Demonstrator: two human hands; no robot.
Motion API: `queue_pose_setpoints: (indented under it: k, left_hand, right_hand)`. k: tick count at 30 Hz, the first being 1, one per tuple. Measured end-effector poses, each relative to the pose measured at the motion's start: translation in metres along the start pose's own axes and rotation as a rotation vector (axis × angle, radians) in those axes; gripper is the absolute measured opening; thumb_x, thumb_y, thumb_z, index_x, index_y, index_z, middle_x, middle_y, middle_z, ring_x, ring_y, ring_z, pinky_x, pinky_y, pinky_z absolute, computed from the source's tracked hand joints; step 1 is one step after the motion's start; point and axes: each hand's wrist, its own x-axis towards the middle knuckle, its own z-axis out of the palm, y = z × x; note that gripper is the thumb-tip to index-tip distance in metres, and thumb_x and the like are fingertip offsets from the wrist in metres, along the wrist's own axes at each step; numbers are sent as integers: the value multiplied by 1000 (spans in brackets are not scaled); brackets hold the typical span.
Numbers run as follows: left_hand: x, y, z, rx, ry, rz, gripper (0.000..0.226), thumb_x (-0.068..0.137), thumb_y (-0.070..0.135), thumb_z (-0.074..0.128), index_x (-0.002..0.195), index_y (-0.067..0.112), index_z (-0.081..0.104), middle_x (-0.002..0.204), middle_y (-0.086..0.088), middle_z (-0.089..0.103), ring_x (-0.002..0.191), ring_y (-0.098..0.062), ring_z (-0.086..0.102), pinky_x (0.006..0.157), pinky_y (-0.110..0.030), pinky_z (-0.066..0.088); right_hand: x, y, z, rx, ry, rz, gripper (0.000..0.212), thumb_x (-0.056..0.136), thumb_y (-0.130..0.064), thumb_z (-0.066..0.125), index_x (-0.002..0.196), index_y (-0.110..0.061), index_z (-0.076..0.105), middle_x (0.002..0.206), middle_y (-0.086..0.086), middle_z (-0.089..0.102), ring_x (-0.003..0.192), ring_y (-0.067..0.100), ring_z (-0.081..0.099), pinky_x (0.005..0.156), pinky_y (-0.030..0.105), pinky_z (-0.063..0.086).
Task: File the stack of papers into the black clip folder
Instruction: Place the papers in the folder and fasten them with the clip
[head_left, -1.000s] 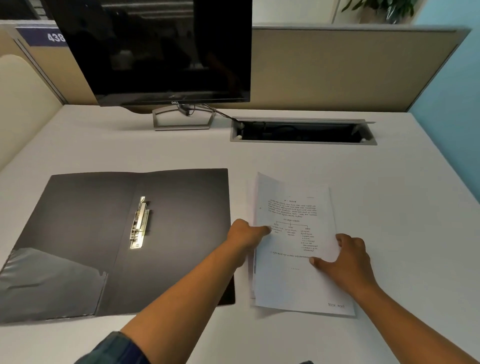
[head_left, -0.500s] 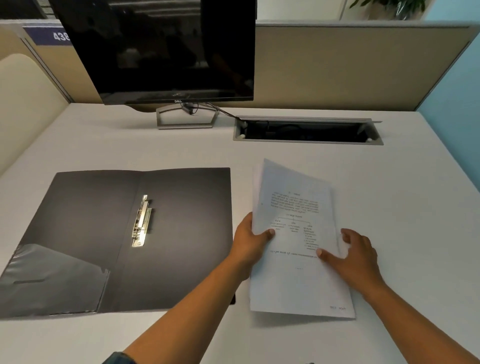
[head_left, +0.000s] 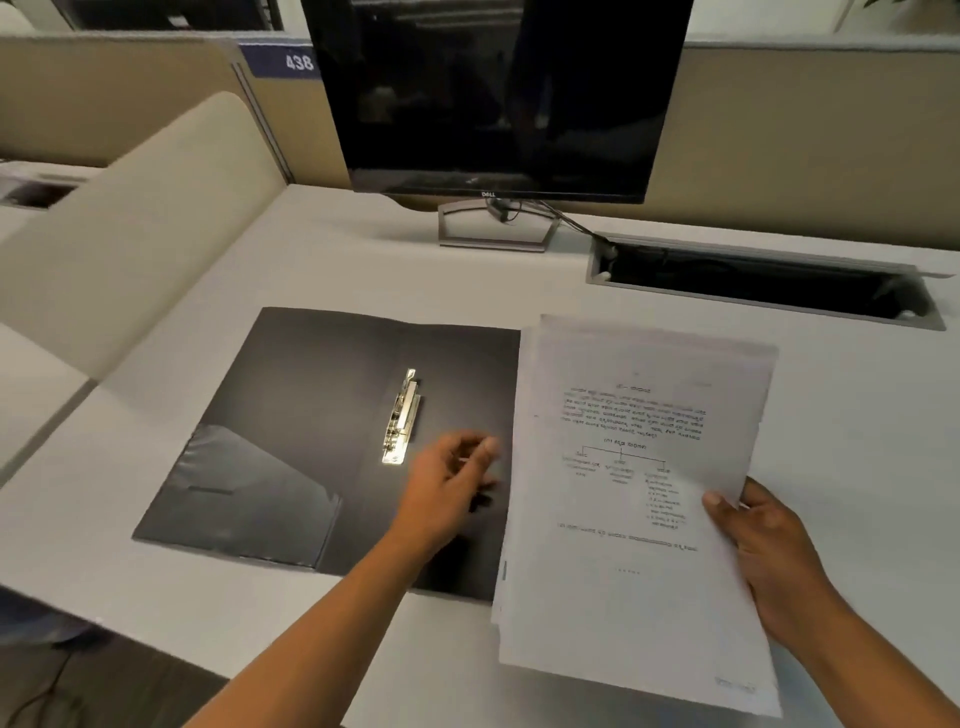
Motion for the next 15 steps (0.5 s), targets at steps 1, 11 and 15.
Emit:
queue_pose_setpoints:
  k: [1,11,15]
  left_hand:
    - [4,-4,-17,79,133,36,19,91,36,64,103,21,65,93,-6,71,73,-11,72,57,-25,59]
    - [65,-26,-88,691,305,-87,21,78,39,70,88,25,58,76,9,63,68,-16,63,55,-29,46]
    - [69,-22,-75,719,212,-68,22,76,39,69,88,25,56,84,4,65,69,-15,62,53,-28,43]
  right_hand:
    - [0,0,4,19,-1,9,21,92,-14,60,109,-20,70,104,10,76,88,33,74,65,42,61]
    - [8,-5,39,22,67,-1,21,92,-15,60,105,-26,72,106,5,76,89,31,74,66,46,61]
    - [6,-5,47,16,79,-18,21,92,-16,60,106,-28,71,107,4,76,90,30,74,66,44,61]
